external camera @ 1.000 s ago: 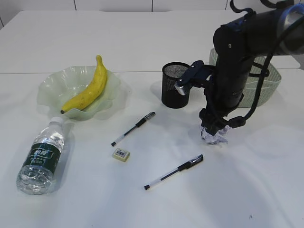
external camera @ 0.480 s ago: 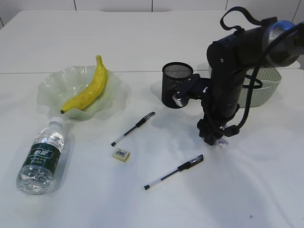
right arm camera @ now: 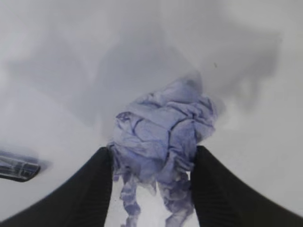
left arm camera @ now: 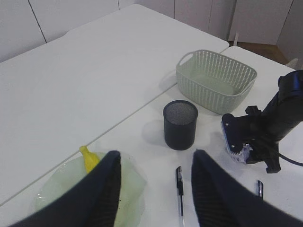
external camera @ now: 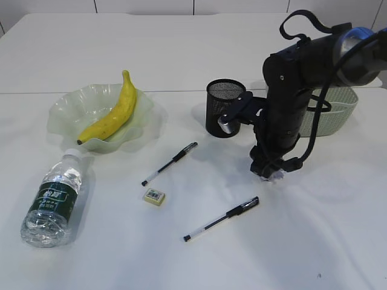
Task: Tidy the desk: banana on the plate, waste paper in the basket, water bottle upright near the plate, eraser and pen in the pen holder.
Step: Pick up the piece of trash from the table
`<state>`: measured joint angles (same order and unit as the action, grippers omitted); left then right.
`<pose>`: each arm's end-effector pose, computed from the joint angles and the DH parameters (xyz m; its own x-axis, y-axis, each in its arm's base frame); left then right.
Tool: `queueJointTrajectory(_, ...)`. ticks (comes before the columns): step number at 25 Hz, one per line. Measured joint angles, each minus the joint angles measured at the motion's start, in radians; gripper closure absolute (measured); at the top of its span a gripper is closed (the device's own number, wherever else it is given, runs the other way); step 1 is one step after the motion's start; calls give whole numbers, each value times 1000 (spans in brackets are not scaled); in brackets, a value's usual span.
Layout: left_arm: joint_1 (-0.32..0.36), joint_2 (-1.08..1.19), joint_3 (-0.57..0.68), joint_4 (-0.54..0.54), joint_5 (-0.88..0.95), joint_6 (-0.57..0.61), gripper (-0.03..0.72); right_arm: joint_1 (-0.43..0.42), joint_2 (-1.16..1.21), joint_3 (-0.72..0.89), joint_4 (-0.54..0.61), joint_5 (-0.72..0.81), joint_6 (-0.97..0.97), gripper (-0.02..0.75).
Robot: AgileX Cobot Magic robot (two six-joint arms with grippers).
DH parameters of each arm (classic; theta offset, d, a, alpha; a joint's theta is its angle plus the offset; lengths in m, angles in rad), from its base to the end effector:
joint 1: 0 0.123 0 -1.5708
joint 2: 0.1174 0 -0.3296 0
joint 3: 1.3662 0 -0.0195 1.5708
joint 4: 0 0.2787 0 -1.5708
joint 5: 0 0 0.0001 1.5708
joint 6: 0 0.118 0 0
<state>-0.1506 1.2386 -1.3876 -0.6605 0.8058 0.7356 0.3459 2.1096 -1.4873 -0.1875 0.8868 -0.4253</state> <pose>0.2801 -0.0954 0.4829 -0.2928 0.2618 -0.9196 0.6163 0.7871 0.0278 0.4470 0.1430 0.1435 -0.6319 -0.7727 -0.0603 -0.7501 0.6293 -0.2033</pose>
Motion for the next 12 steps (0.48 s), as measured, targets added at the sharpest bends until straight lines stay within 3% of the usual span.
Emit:
queueJointTrajectory(5, 0, 0, 0, -24, 0, 0, 343, 0, 20, 0, 0, -9, 0, 500)
queueJointTrajectory(12, 0, -17, 0, -35, 0, 0, 343, 0, 47, -17, 0, 3, 8, 666)
